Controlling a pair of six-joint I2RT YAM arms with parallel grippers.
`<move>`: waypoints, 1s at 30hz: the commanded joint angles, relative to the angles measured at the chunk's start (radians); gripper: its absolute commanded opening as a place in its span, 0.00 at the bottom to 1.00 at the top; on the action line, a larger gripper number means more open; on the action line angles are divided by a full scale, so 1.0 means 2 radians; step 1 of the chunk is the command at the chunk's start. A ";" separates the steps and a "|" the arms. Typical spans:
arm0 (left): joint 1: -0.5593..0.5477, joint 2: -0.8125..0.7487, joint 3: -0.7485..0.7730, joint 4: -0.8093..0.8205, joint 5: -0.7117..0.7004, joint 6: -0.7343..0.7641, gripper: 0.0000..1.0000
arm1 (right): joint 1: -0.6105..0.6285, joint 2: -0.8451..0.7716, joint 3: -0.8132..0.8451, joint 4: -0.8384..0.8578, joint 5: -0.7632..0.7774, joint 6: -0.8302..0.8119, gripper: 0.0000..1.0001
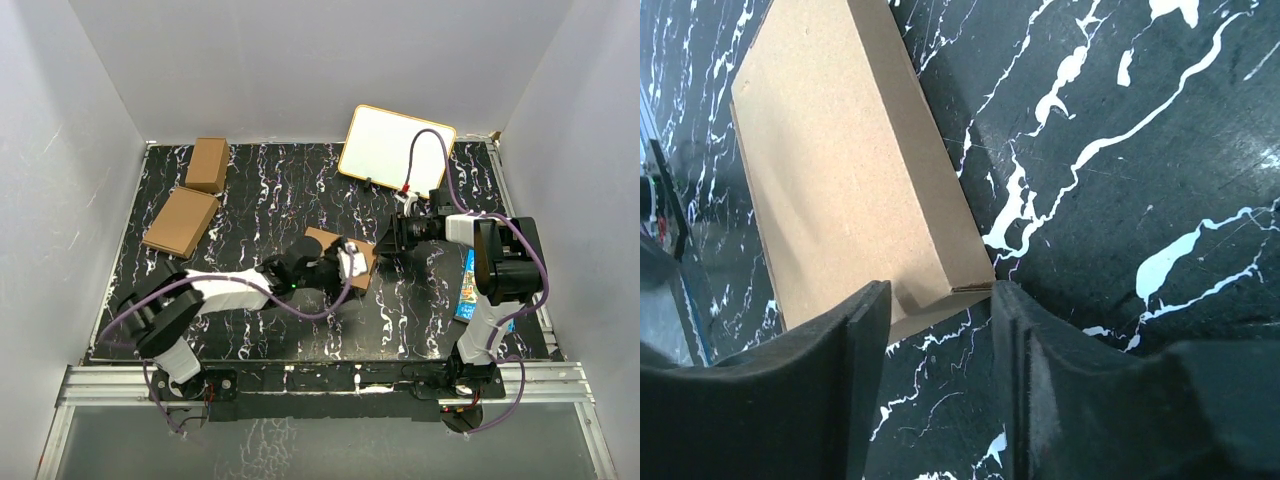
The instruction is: Fold the paper box
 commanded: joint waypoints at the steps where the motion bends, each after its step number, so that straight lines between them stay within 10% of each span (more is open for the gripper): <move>1: 0.031 -0.103 -0.023 -0.024 -0.063 -0.143 0.96 | -0.002 -0.036 0.025 -0.006 -0.013 -0.036 0.52; 8: 0.086 -0.241 -0.073 -0.144 -0.153 -0.463 0.87 | 0.000 -0.113 0.026 -0.031 0.043 -0.130 0.56; 14: 0.103 -0.276 -0.124 -0.187 -0.147 -0.678 0.00 | 0.077 -0.151 0.016 0.034 0.149 -0.215 0.39; 18: 0.103 -0.264 -0.132 -0.220 -0.183 -0.726 0.00 | 0.115 -0.070 0.100 -0.021 0.169 -0.247 0.12; 30: 0.106 -0.105 -0.070 -0.293 -0.238 -0.755 0.00 | 0.165 0.089 0.244 -0.101 0.174 -0.278 0.10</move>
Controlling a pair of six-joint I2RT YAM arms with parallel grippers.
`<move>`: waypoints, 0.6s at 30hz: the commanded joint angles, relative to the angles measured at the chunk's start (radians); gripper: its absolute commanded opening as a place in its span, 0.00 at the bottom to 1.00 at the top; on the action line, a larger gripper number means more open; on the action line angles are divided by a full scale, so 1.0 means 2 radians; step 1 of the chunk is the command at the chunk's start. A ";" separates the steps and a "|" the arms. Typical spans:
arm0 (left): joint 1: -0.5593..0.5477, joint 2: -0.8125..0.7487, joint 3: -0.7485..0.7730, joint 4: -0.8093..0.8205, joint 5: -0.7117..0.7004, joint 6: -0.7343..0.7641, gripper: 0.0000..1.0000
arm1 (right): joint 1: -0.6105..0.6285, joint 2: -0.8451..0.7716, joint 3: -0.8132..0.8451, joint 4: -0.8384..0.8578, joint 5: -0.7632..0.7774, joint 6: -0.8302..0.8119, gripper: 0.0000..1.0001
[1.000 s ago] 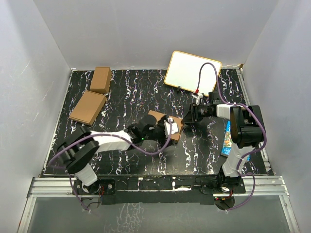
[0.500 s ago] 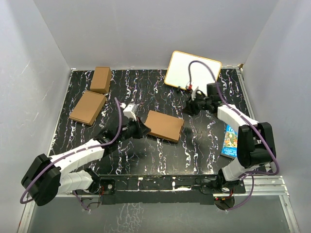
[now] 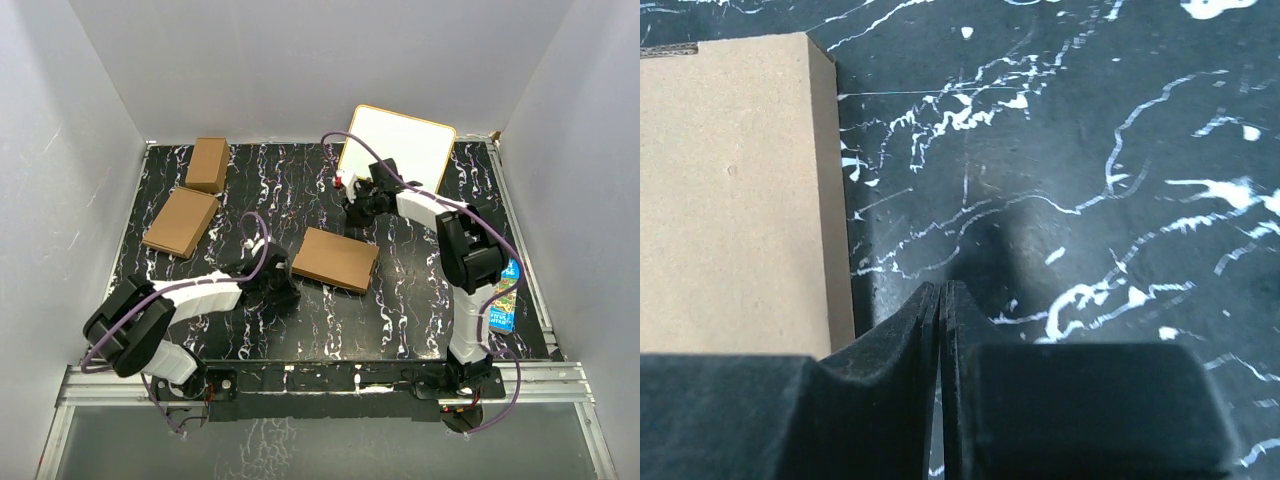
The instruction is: Fold the paper box
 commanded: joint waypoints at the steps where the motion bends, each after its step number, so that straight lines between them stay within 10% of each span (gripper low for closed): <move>1: 0.006 0.029 0.031 -0.025 -0.039 -0.014 0.00 | 0.017 0.012 0.029 -0.022 -0.014 -0.029 0.10; 11: 0.040 0.137 0.156 0.030 -0.046 0.085 0.00 | 0.047 -0.021 -0.025 -0.084 -0.117 -0.122 0.09; 18: 0.041 0.102 0.161 -0.052 -0.101 0.152 0.01 | 0.013 -0.037 -0.024 -0.015 -0.066 -0.002 0.14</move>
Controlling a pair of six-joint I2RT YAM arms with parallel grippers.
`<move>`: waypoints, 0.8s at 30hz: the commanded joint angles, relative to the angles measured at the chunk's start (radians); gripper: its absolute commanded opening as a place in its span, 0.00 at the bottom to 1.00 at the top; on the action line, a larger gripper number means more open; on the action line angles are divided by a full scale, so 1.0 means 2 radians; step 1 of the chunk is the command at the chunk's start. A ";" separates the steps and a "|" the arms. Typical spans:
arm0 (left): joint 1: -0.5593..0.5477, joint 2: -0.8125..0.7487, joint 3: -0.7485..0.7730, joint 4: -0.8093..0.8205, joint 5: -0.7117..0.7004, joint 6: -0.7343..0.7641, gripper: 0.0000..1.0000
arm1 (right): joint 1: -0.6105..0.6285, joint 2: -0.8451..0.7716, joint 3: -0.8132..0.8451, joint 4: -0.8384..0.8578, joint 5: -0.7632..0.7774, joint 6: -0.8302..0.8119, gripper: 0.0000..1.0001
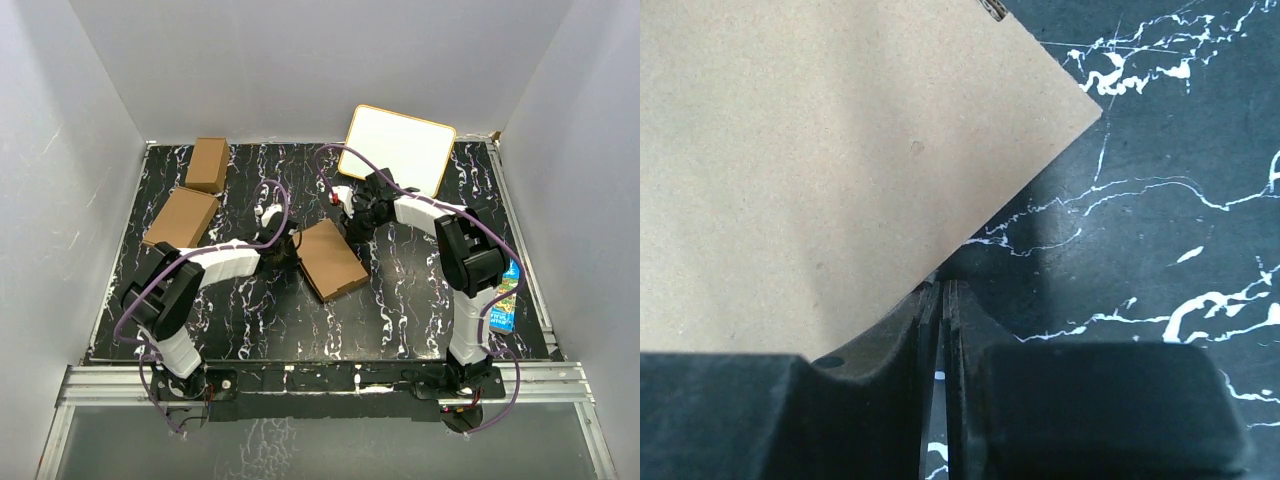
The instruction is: Fold the paper box
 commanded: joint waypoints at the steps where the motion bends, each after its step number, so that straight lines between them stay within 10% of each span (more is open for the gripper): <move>1: -0.004 -0.056 -0.008 -0.037 -0.046 0.057 0.02 | -0.012 -0.038 0.000 0.051 -0.031 0.087 0.15; 8: 0.034 -0.097 -0.053 -0.063 -0.046 0.107 0.06 | -0.025 -0.044 -0.025 0.126 0.035 0.154 0.15; 24: 0.070 0.082 0.114 0.022 0.070 0.159 0.00 | 0.057 0.003 0.006 0.138 0.063 0.184 0.11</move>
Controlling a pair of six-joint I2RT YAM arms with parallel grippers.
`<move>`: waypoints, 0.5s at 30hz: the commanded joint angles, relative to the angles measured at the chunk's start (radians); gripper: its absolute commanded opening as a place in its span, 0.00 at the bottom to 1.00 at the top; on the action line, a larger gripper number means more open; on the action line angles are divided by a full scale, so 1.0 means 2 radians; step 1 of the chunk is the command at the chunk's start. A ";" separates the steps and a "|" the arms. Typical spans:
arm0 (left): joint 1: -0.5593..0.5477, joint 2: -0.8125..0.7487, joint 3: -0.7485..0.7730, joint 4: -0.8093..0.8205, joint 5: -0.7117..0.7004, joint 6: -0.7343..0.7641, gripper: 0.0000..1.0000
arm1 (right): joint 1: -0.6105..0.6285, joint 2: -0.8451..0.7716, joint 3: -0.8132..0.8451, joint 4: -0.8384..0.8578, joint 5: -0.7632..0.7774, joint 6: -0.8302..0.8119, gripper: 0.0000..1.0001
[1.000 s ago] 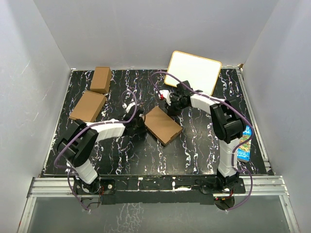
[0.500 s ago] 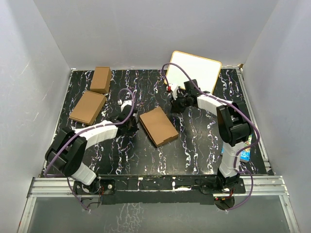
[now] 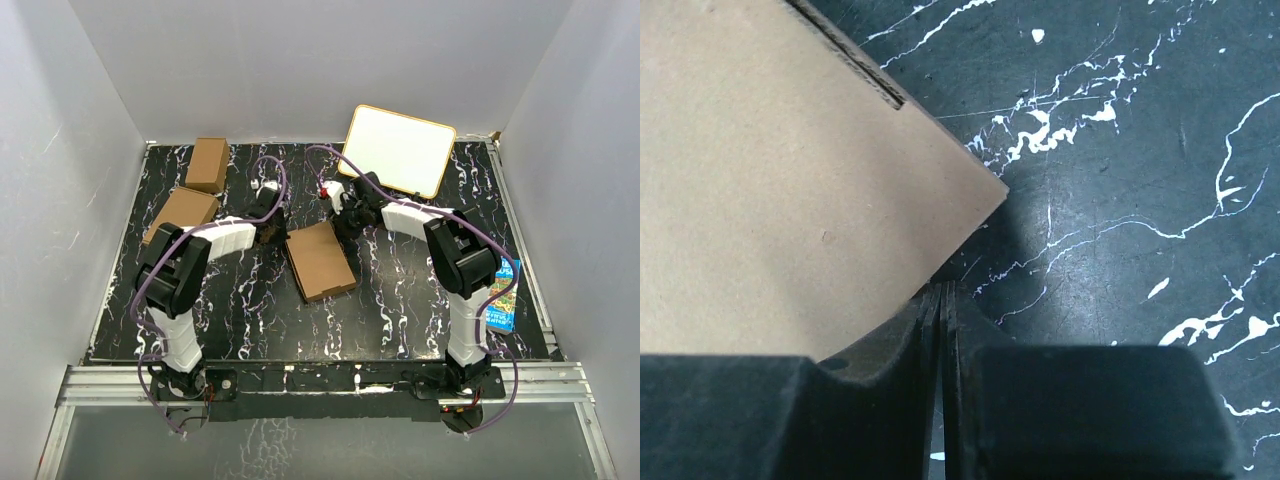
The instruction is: Fold the paper box
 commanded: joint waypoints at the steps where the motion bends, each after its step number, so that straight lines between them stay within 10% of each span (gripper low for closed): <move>1: -0.001 0.014 0.028 0.041 0.081 0.014 0.00 | 0.014 -0.008 0.017 0.031 -0.030 0.025 0.11; 15: 0.046 -0.129 -0.081 -0.040 0.025 -0.015 0.12 | -0.044 -0.065 -0.028 0.044 -0.007 0.039 0.13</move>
